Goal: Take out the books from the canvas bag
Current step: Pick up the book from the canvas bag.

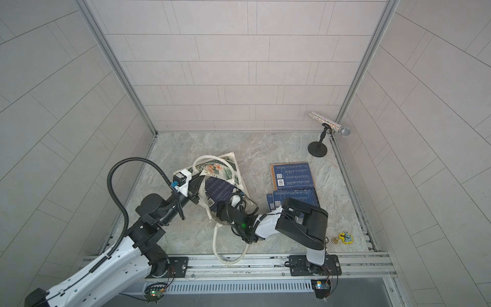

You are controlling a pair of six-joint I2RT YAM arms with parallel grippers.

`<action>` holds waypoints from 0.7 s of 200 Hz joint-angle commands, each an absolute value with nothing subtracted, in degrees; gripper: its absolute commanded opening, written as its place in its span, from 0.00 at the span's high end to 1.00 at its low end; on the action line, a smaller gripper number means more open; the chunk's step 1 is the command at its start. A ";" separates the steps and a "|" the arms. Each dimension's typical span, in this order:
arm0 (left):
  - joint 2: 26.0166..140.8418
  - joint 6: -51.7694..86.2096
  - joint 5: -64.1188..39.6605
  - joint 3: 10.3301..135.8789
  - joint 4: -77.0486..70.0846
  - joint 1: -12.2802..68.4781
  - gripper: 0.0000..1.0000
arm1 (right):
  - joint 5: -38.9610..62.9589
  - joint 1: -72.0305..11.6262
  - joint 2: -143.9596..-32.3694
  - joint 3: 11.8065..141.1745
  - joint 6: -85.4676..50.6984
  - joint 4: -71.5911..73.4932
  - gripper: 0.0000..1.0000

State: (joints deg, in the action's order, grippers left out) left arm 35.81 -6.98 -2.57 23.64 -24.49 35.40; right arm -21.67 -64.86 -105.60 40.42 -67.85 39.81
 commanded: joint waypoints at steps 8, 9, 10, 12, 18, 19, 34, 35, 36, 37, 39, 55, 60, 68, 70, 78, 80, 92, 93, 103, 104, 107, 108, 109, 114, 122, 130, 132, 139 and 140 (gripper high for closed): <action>32.83 -4.71 -4.11 24.90 -40.08 34.06 1.00 | -25.60 -64.43 -109.35 37.27 -69.15 52.16 0.30; 32.81 -4.64 -4.16 24.88 -40.08 34.04 1.00 | -25.63 -64.43 -109.39 37.31 -68.90 52.49 0.30; 32.80 -4.61 -4.19 24.88 -40.08 34.03 1.00 | -25.61 -64.38 -109.45 37.33 -68.77 52.66 0.30; 32.79 -4.54 -4.32 24.87 -40.08 34.02 1.00 | -25.69 -64.35 -109.43 37.39 -68.45 53.00 0.30; 32.70 -4.40 -4.68 24.72 -40.00 34.05 1.00 | -26.18 -64.29 -109.27 37.67 -67.49 53.13 0.29; 32.70 -4.40 -4.71 24.71 -39.99 34.03 1.00 | -26.32 -64.27 -109.26 37.73 -67.32 53.02 0.29; 32.78 -3.90 -5.59 24.69 -40.02 34.05 1.00 | -26.94 -63.77 -108.89 39.33 -66.29 49.76 0.27; 32.78 -3.93 -5.61 24.69 -40.05 34.12 1.00 | -26.79 -63.66 -108.94 39.44 -66.24 49.62 0.27; 32.78 -3.94 -5.62 24.70 -40.02 34.11 1.00 | -26.71 -63.51 -108.96 39.54 -66.16 49.55 0.27; 32.78 -3.86 -5.71 24.70 -40.01 34.11 1.00 | -26.58 -63.40 -109.06 39.63 -66.13 49.56 0.28; 32.83 -3.73 -5.84 24.70 -39.99 34.10 1.00 | -26.29 -63.20 -109.18 39.77 -66.10 49.57 0.28; 32.87 -3.51 -6.50 24.69 -39.88 34.09 1.00 | -25.45 -61.71 -110.32 40.14 -65.64 51.68 0.29; 32.87 -3.41 -6.75 24.70 -39.90 34.11 1.00 | -25.29 -61.27 -110.67 40.31 -65.40 52.36 0.29; 32.78 -3.34 -6.90 24.71 -39.91 34.10 1.00 | -24.83 -60.39 -111.20 40.66 -65.91 52.47 0.29; 32.78 -3.23 -6.87 24.70 -39.90 34.10 1.00 | -24.62 -60.12 -111.38 40.80 -66.22 52.43 0.29; 32.72 -3.25 -7.00 24.70 -39.90 34.10 1.00 | -23.82 -59.07 -112.43 41.35 -66.78 53.35 0.29; 32.70 -3.23 -7.07 24.72 -39.90 34.10 1.00 | -23.60 -58.84 -112.75 41.52 -66.79 53.75 0.30; 32.52 -2.90 -7.52 24.61 -39.85 34.11 1.00 | -21.41 -57.42 -114.67 42.56 -66.76 56.93 0.31; 32.52 -2.95 -7.58 24.61 -39.83 34.11 1.00 | -21.16 -57.32 -114.81 42.64 -66.69 57.34 0.31; 32.88 -3.69 -7.73 24.44 -39.64 34.10 1.00 | -20.17 -56.89 -115.33 43.65 -64.41 59.09 0.37; 32.96 -3.78 -7.69 24.44 -39.55 34.10 1.00 | -20.28 -56.88 -115.23 43.75 -64.29 58.99 0.37; 33.15 -4.00 -7.65 24.51 -39.31 34.15 1.00 | -20.52 -56.94 -114.96 44.03 -63.95 58.14 0.37; 33.18 -3.98 -7.69 24.52 -39.21 34.17 1.00 | -20.59 -56.95 -114.79 44.12 -63.88 57.81 0.37; 33.25 -4.10 -7.67 24.56 -39.16 34.09 1.00 | -20.66 -56.95 -114.65 44.25 -63.80 57.29 0.37; 33.52 -4.01 -7.71 24.71 -38.72 34.15 1.00 | -20.82 -56.96 -114.02 45.01 -63.01 55.34 0.36; 33.83 -3.66 -8.08 24.95 -38.34 34.10 1.00 | -21.06 -57.15 -113.13 46.28 -60.92 52.69 0.35; 34.13 -3.52 -8.67 25.12 -38.07 34.11 1.00 | -21.67 -57.13 -112.66 46.90 -59.66 51.69 0.35; 34.17 -3.52 -8.67 25.13 -38.02 34.15 1.00 | -21.76 -57.13 -112.65 46.93 -59.43 51.84 0.35; 34.28 -3.51 -8.70 25.17 -37.79 34.10 1.00 | -22.03 -56.98 -112.76 46.89 -59.01 52.80 0.35; 34.28 -3.47 -8.70 25.20 -37.79 34.10 1.00 | -22.05 -56.92 -112.76 46.87 -58.99 52.94 0.34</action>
